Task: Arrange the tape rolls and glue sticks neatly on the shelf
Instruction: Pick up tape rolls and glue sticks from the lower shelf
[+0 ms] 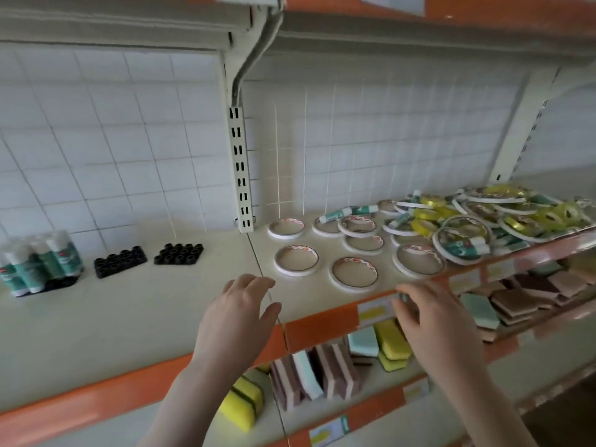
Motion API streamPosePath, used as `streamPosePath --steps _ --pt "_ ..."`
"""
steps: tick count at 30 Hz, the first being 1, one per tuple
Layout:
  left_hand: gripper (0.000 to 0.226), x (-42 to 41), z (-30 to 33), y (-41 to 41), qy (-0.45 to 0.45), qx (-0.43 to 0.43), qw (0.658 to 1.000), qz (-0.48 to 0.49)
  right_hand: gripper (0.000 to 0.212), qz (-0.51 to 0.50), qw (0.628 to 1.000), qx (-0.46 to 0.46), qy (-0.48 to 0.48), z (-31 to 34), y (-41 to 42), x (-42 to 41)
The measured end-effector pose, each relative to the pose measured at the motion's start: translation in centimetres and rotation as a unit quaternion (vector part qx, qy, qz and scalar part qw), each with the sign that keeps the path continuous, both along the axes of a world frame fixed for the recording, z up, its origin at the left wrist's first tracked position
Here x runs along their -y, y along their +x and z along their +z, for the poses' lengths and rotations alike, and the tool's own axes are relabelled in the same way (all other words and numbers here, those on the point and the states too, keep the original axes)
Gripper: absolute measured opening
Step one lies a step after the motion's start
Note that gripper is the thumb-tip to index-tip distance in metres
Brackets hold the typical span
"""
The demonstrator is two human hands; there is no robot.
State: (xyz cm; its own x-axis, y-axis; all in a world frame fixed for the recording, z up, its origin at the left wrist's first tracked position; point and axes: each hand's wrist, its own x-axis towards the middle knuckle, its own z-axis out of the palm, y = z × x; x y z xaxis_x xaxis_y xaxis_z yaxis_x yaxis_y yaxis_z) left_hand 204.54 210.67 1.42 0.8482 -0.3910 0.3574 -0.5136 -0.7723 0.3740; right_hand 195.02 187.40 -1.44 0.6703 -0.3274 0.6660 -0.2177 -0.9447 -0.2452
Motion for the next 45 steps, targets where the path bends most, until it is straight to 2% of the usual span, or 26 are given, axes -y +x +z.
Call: streamPosePath --steps 3,13,22,24,25,27,30,32,35,37,41,45 --pt "0.037 1.5 -0.2 1.0 0.011 -0.002 1.000 0.002 0.016 0.018 1.000 0.005 -0.003 -0.2 1.2 0.7" --pt "0.039 4.5 -0.7 5.6 0.029 -0.010 0.999 -0.017 0.012 0.076 0.994 -0.070 0.017 -1.2 7.0 0.6" --pt "0.041 6.0 -2.6 8.2 0.085 -0.022 0.993 -0.076 0.025 0.135 0.974 -0.182 -0.001 0.0 8.8 1.3" --pt "0.038 6.5 -2.9 8.4 0.099 -0.022 0.991 -0.084 0.032 0.143 0.967 -0.200 -0.066 0.6 9.4 1.4" --pt "0.035 6.7 -3.0 8.4 0.101 -0.017 0.991 -0.085 0.043 0.150 0.963 -0.203 -0.092 1.0 9.5 1.3" --pt "0.027 6.7 -3.2 8.6 0.097 0.007 0.992 -0.084 0.053 0.157 0.963 -0.186 -0.112 0.9 9.6 1.6" --pt "0.015 6.7 -3.3 8.7 0.102 0.045 0.991 -0.069 0.031 0.185 0.965 -0.157 -0.098 -0.2 9.6 2.2" --pt "0.012 6.8 -3.2 8.5 0.117 0.047 0.990 -0.067 0.026 0.194 0.967 -0.140 -0.088 -0.7 9.8 2.8" --pt "0.020 6.9 -2.9 8.0 0.124 0.045 0.989 -0.062 0.027 0.208 0.968 -0.113 -0.084 -1.2 10.3 3.5" --pt "0.015 6.7 -2.6 7.3 0.124 0.063 0.989 -0.052 0.029 0.220 0.967 -0.095 -0.080 -1.3 10.4 3.7" --pt "0.034 5.8 -1.7 5.9 0.108 0.071 0.991 -0.018 0.023 0.259 0.964 -0.040 -0.051 -1.3 10.8 3.3" --pt "0.036 3.5 -1.0 4.6 0.101 0.095 0.990 0.028 0.020 0.287 0.957 -0.020 -0.049 -1.4 12.0 1.8"
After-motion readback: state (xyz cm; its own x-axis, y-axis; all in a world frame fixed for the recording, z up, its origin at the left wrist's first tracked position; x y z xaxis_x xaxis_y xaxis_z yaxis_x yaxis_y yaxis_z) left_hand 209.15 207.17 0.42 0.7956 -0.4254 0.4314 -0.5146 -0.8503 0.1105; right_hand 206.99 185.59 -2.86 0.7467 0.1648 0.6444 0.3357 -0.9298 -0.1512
